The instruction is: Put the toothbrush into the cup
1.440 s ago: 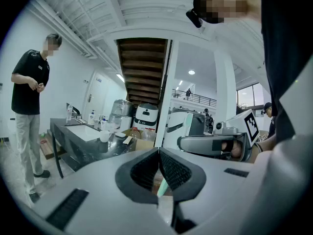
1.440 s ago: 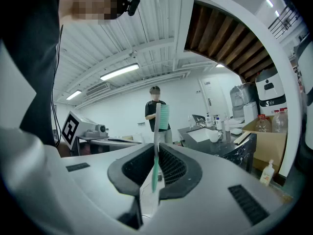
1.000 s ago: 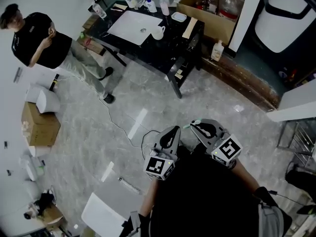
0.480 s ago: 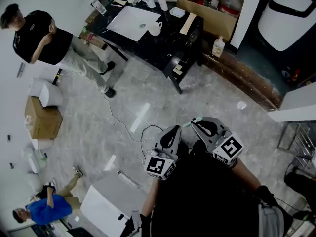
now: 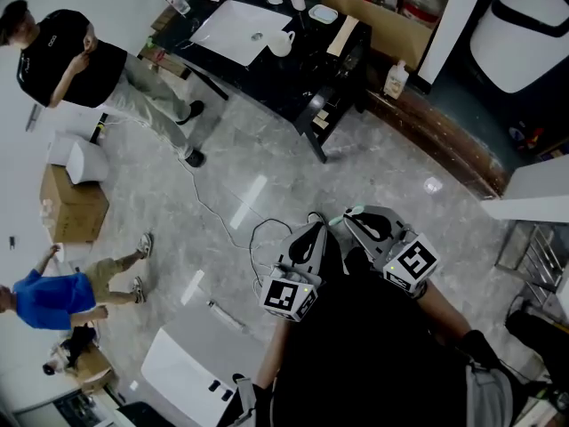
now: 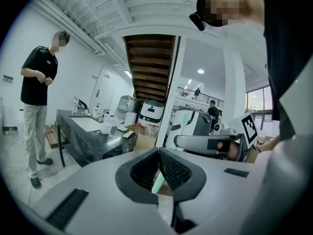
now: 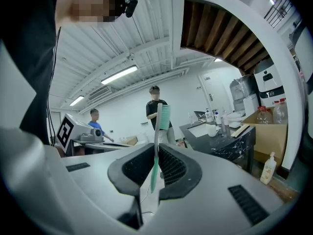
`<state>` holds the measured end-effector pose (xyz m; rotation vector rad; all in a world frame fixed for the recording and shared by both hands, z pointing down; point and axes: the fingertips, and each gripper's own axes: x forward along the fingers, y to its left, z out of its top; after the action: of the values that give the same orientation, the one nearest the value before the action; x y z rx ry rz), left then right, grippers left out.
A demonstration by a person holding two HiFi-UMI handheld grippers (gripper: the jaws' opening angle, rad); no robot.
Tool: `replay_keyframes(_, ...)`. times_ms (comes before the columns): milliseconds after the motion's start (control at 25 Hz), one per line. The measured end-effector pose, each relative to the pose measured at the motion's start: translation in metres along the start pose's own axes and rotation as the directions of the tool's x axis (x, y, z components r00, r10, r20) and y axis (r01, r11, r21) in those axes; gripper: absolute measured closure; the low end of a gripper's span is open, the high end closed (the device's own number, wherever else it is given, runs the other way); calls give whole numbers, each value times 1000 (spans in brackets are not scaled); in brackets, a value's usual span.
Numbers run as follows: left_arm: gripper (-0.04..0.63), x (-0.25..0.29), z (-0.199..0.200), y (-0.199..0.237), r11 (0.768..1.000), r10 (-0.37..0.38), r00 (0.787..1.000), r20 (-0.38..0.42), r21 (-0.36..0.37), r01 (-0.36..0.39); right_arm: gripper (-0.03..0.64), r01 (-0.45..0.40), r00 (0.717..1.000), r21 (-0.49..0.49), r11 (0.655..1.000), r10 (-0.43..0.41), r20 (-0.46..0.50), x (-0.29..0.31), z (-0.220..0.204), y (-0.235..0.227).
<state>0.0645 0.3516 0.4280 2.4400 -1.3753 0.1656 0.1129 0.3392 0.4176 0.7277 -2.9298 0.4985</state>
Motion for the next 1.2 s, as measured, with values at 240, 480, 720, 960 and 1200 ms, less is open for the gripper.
replay_keyframes(240, 584, 11, 12, 33, 999, -35, 999, 19, 4, 35, 578, 37, 999, -22, 999, -37, -2, 28, 12, -10)
replay_keyframes(480, 583, 17, 30, 81, 998, -68, 997, 25, 11, 68, 578, 74, 997, -31, 997, -74, -16, 74, 24, -18)
replay_keyframes(720, 584, 17, 40, 131, 991, -106, 994, 0, 87, 106, 578, 111, 993, -35, 993, -112, -24, 122, 33, -19)
replay_keyframes(960, 584, 16, 47, 169, 984, -145, 989, -14, 105, 145, 578, 146, 989, -41, 988, -147, -34, 155, 38, -20)
replay_keyframes(1200, 584, 18, 49, 182, 986, -162, 987, -12, 49, 162, 578, 166, 985, -42, 985, -168, -43, 169, 39, -22)
